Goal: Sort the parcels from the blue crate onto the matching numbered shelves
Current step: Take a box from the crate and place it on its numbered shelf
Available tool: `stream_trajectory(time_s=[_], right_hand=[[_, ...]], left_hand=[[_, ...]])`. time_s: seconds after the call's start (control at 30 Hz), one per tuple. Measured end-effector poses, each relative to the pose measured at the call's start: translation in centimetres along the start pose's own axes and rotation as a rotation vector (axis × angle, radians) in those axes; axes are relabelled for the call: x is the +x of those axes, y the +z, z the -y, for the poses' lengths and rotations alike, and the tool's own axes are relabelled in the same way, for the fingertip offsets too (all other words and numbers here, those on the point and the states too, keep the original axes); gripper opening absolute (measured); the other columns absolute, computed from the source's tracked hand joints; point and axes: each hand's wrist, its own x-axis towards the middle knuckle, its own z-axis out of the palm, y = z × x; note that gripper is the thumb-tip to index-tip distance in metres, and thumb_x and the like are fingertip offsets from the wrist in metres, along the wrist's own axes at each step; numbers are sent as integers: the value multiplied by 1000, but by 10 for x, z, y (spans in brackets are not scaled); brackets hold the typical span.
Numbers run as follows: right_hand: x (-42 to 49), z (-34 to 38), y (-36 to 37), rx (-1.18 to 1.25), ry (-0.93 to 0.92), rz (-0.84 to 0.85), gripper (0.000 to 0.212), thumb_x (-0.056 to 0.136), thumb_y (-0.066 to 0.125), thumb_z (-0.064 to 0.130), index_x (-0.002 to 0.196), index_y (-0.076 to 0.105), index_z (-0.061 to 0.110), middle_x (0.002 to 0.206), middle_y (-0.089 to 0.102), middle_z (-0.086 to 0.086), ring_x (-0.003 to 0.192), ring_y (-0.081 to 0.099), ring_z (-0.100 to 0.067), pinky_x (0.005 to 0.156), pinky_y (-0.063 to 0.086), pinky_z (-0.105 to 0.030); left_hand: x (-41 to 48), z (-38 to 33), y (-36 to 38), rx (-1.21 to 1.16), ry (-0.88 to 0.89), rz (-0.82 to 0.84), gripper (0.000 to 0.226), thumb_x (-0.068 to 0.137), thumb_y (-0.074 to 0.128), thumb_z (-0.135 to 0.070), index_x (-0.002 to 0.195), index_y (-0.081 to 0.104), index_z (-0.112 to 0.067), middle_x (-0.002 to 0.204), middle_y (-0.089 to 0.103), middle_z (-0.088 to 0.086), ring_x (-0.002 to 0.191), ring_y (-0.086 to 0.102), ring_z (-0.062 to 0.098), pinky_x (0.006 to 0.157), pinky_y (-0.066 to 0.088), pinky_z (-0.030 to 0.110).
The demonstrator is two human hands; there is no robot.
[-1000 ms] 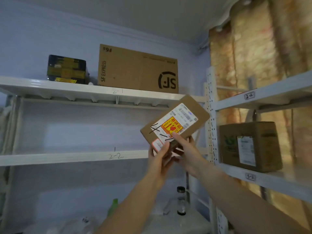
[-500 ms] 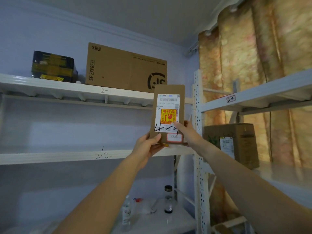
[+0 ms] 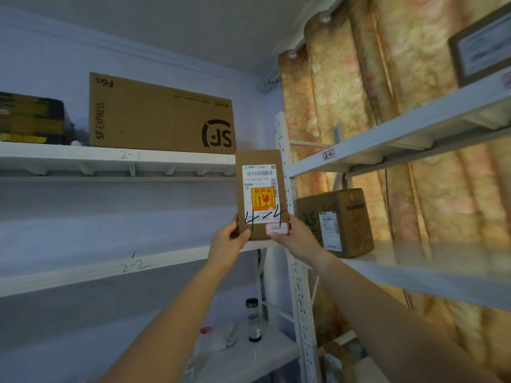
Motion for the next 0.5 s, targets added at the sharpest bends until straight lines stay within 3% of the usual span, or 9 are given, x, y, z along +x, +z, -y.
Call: stream_trajectory(time_s=[0.2, 0.3, 0.47, 0.5], right_hand=[[-17, -18, -55, -156, 41, -47, 44, 99, 39, 9, 143, 38, 14, 137, 53, -4, 128, 48, -21, 107, 37, -33], [-33, -32, -87, -257, 68, -163, 46, 98, 43, 9, 143, 39, 15, 130, 58, -4, 121, 53, -23, 95, 42, -27], [-85, -45, -130, -408, 100, -371, 44, 91, 56, 7, 132, 55, 20, 122, 65, -2, 109, 59, -19, 82, 45, -24], [-97, -47, -137, -437, 110, -411, 44, 89, 57, 7, 131, 56, 21, 119, 66, 1, 105, 61, -18, 78, 45, -23]], left_hand=[[0, -13, 56, -177, -15, 83, 42, 93, 51, -3, 134, 50, -11, 122, 62, 10, 104, 58, 20, 92, 50, 34], [-11, -22, 94, -343, -10, 128, 37, 92, 51, 2, 127, 55, -8, 112, 62, 7, 99, 59, 20, 79, 50, 23], [-34, -36, 145, -420, 30, 223, 40, 88, 49, 13, 124, 56, -2, 112, 64, 13, 102, 61, 26, 77, 53, 22], [-38, -40, 153, -429, 37, 240, 41, 87, 50, 13, 124, 57, -2, 113, 65, 15, 100, 61, 25, 81, 53, 28]])
